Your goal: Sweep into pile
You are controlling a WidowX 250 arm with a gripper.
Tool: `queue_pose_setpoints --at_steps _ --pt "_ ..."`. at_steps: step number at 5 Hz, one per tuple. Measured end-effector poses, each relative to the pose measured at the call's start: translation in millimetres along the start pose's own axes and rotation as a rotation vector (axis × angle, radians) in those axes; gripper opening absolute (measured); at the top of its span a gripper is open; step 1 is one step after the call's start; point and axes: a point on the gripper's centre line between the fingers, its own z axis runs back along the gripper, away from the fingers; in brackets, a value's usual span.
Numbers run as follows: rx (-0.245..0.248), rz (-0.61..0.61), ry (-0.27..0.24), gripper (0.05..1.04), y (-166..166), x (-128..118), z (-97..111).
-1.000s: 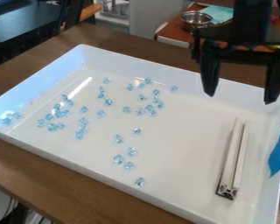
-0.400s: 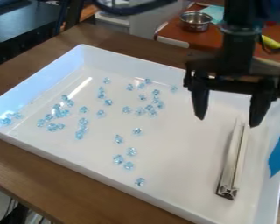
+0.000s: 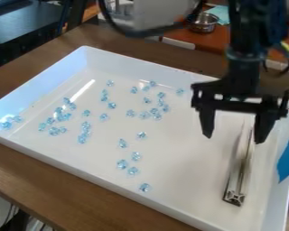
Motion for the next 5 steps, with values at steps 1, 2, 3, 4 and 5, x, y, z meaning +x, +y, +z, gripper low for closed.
queue_pose_setpoints --at_steps 1,2,3,4,5 --pt "-0.027 -0.009 0.008 0.999 -9.7 -4.9 -7.5" --pt "-0.077 -0.025 0.043 0.999 -17.8 -10.2 -11.8" --pt "-0.08 -0.017 0.035 0.999 -17.1 -6.2 -16.6" --pt "-0.039 0.0 0.035 0.964 -12.4 -5.1 -34.8" --pt "-0.045 -0.024 0.025 0.673 -12.3 -4.1 -35.5"
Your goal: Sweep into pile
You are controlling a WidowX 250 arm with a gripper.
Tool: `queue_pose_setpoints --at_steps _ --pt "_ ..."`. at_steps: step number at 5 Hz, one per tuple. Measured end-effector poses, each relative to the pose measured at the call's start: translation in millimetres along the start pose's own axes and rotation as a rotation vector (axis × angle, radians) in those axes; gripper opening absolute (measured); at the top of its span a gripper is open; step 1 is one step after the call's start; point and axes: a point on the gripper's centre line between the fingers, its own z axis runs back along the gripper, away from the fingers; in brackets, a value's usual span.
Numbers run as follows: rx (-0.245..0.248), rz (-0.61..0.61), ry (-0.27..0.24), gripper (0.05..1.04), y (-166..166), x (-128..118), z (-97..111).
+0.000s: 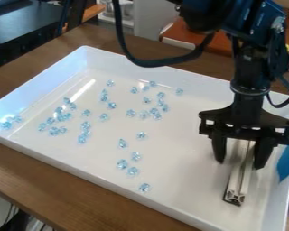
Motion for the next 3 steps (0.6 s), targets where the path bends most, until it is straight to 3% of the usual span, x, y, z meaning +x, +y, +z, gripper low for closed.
queue_pose_setpoints --at_steps 1,3 --pt "-0.02 -0.001 -0.026 0.4 7.2 2.6 -0.8" --pt "-0.009 0.0 -0.009 0.381 40.9 14.9 2.2"
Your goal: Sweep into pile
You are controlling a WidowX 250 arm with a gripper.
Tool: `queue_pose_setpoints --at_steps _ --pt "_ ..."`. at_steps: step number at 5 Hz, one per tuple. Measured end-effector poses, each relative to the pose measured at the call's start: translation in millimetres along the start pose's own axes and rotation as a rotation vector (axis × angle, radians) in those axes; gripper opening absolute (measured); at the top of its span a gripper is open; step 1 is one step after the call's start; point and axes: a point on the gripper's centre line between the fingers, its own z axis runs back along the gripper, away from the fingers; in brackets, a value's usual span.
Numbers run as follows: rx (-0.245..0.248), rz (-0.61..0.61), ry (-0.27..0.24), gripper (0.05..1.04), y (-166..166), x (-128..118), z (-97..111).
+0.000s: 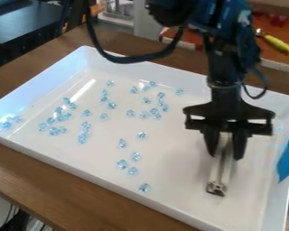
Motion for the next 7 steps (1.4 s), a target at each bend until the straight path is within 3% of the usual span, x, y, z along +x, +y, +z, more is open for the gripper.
queue_pose_setpoints --at_steps 2,4,7 --pt "0.048 -0.001 0.047 0.381 44.8 33.6 5.7" --pt "0.049 0.023 0.05 0.381 78.6 61.4 8.0" --pt "0.013 0.123 -0.002 0.381 103.9 70.7 11.1"
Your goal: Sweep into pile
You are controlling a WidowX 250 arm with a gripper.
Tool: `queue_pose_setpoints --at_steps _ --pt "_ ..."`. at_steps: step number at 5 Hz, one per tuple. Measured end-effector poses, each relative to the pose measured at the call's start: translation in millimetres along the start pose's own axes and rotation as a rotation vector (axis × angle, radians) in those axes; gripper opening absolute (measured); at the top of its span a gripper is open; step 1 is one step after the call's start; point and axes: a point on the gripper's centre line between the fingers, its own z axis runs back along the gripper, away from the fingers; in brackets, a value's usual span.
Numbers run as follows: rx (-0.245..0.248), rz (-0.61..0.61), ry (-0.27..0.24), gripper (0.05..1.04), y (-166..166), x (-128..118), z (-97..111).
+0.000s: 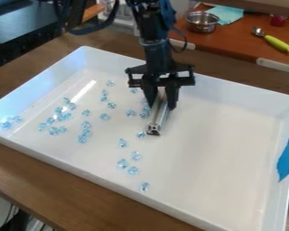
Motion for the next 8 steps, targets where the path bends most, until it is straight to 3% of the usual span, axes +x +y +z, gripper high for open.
queue_pose_setpoints --at_steps 3,4,6,8 --pt "-0.009 0.242 -0.034 0.381 60.5 4.2 6.9" --pt "-0.031 0.32 -0.052 0.381 70.7 -1.5 9.4" --pt "-0.044 0.476 -0.137 0.381 87.8 -12.1 12.6" --pt "-0.086 0.685 -0.15 0.381 94.6 -22.2 13.2"
